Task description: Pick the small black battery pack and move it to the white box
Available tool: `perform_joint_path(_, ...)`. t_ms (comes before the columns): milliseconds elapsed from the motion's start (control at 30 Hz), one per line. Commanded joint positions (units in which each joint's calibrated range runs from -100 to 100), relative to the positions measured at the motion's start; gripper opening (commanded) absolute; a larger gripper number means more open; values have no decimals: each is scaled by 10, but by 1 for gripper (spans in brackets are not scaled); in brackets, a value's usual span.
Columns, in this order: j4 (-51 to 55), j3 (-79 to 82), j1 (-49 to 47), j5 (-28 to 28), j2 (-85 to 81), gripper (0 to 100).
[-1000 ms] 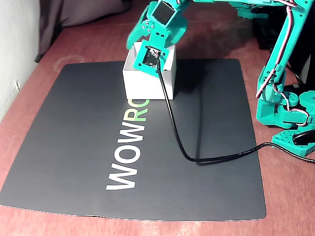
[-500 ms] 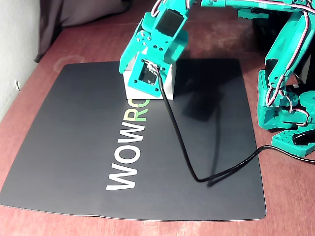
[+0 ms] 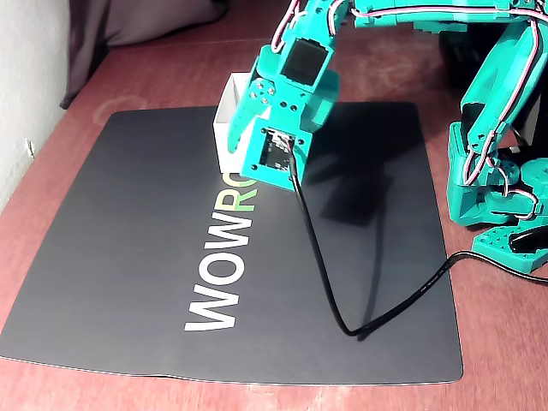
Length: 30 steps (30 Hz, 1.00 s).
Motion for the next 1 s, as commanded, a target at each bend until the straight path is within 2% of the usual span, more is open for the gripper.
perform_joint_path(0, -2, 21, -6, 1, -31, 17)
perform_joint_path(333, -3, 171, -76, 3, -177, 17)
perform_joint_path(767, 3, 425, -67, 3, -471, 17)
perform_joint_path(967, 5, 474, -35, 3, -551, 17)
